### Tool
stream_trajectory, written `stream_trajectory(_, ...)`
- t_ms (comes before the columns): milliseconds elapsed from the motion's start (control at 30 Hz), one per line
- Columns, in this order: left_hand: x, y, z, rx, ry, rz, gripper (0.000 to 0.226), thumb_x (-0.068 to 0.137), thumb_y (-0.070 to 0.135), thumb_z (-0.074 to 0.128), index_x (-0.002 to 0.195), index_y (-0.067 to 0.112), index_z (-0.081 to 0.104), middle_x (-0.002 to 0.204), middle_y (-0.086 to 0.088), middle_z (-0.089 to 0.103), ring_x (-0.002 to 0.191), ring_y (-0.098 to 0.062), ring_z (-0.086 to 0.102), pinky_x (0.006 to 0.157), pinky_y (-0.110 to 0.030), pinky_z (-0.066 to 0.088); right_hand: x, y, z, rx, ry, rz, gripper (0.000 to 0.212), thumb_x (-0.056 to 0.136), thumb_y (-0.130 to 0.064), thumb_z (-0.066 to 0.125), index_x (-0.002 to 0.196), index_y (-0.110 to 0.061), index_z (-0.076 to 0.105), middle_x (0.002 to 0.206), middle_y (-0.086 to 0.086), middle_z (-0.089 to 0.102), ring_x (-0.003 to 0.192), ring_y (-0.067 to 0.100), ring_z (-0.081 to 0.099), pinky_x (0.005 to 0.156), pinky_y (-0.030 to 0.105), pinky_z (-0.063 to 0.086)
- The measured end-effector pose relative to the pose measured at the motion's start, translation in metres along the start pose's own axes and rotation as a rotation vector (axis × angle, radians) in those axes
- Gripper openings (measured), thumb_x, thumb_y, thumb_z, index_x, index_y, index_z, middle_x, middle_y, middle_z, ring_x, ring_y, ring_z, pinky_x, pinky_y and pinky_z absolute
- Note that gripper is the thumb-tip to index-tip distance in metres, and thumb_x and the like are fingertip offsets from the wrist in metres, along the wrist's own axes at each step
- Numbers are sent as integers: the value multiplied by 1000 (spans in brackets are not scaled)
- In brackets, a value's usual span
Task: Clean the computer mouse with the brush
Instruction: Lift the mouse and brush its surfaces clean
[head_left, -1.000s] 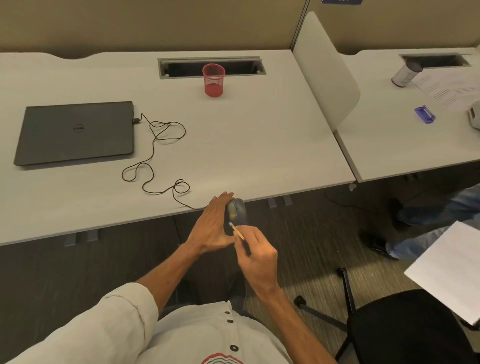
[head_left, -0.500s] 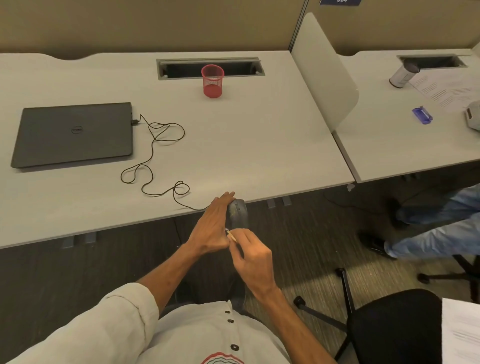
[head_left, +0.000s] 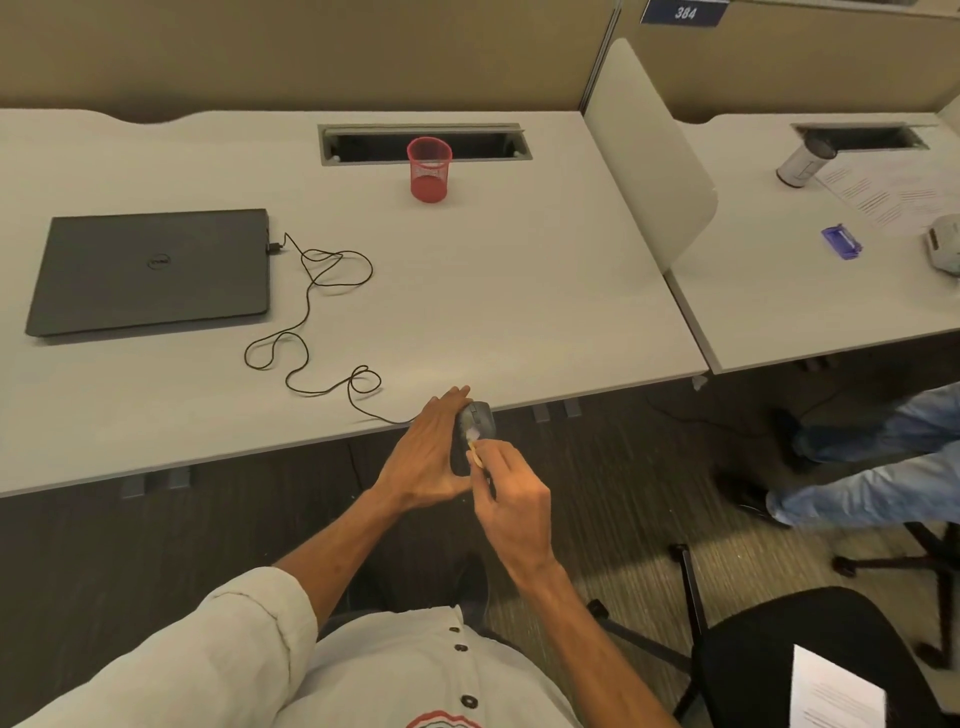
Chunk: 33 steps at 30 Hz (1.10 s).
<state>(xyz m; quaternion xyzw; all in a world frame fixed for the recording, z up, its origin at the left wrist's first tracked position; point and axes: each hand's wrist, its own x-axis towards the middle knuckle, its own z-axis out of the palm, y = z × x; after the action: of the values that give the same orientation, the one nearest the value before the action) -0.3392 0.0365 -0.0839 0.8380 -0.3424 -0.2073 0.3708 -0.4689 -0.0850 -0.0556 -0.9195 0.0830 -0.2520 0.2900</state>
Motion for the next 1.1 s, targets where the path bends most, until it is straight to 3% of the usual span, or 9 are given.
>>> stream_trajectory(233,-4,-3,0,13,-13,-11,118,82,60,86,169,17,19,180,-2,20,167,-21,20,139,-50,15,-10,-7,4,50,-78,-12,23,98,-11,81,121,-8,77,114,7,79,100,19,79,91,30,66)
stream_trajectory(333,-5,-1,1,15,0,-7,118,81,61,86,169,20,18,179,-2,22,167,-20,21,138,-49,16,-7,-7,-3,59,-15,-14,24,97,-8,81,121,-5,78,114,9,79,102,19,79,95,23,61)
stream_trajectory(500,-7,-1,2,22,-8,-8,123,77,62,89,169,22,18,179,0,20,167,-19,21,139,-46,17,11,0,-14,15,79,21,21,97,0,79,118,1,77,113,13,79,100,23,79,87,32,67)
stream_trajectory(833,-11,-6,6,-11,-34,-4,114,78,54,90,165,19,25,175,-2,28,165,-20,25,137,-47,21,-11,1,-5,139,-67,12,23,101,-12,78,124,-9,77,116,4,78,105,14,76,93,27,65)
stream_trajectory(1000,-9,-7,3,-5,-20,42,107,71,47,98,153,16,36,154,-3,42,141,-22,46,121,-39,42,-2,8,-9,206,32,104,19,102,-7,76,121,-8,75,116,2,76,106,10,73,90,26,63)
stream_trajectory(1100,-7,-8,0,-16,-27,54,105,70,43,100,149,14,39,147,-2,42,131,-19,48,114,-25,40,11,11,-10,220,71,164,18,104,-8,74,122,-6,74,115,2,75,107,12,73,89,29,64)
